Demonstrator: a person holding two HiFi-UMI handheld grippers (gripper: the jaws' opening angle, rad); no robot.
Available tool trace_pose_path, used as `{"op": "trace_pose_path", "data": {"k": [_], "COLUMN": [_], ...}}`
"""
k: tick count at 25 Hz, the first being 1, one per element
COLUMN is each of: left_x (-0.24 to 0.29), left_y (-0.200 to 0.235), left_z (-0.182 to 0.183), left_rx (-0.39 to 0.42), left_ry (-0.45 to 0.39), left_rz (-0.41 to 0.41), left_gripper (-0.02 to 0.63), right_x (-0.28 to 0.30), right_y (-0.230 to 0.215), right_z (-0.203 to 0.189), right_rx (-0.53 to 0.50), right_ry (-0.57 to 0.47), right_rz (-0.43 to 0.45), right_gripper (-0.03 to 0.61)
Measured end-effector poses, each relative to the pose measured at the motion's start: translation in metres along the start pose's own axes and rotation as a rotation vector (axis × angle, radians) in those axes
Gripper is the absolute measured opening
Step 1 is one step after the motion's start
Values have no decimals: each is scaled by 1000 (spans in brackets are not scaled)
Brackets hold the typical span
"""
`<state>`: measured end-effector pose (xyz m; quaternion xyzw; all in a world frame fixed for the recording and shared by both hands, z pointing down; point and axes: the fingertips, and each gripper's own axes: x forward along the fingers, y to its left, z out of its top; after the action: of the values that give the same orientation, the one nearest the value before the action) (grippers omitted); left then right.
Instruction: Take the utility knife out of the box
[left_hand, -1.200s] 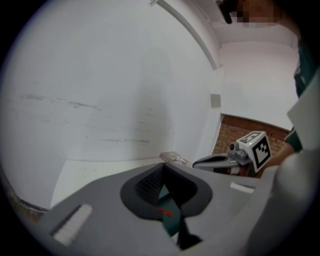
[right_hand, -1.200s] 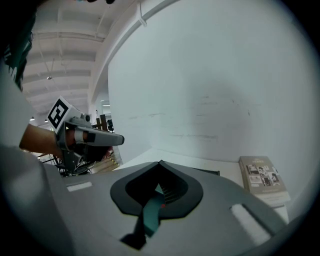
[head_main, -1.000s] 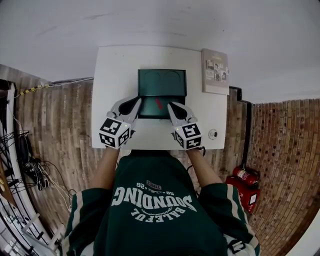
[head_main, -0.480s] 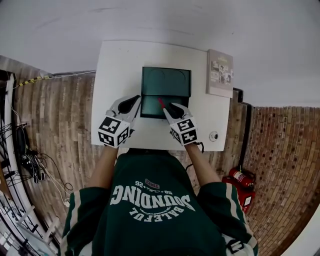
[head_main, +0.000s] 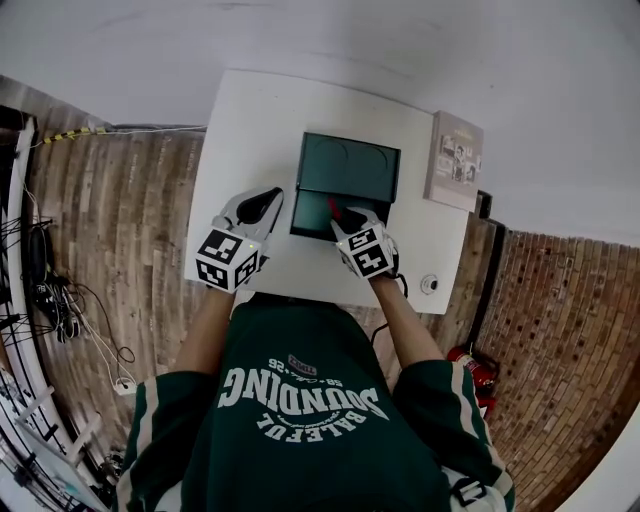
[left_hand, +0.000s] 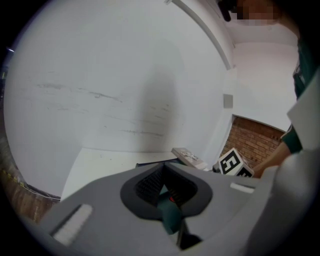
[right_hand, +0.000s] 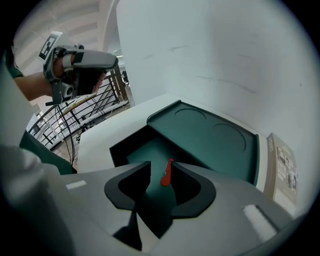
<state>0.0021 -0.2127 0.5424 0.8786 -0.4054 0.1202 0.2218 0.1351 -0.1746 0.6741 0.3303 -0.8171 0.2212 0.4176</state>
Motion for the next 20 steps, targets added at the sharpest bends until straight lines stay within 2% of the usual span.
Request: {"op": "trace_pose_path", "data": {"k": [8,20], "left_x": [-12,-18], "left_y": [17,26], "left_z": [-6,-13], "left_rx": [-24,-34], "left_ry": [6,21], "left_rz": [33,39], "left_gripper": [52,52], "right_x": [30,52], "right_y": [-4,-8], "right_z": [-21,-43], "right_rx": [-27,-32], "right_ry": [154,254], "right_rz": [12,-17], "right_gripper": [115,115]}}
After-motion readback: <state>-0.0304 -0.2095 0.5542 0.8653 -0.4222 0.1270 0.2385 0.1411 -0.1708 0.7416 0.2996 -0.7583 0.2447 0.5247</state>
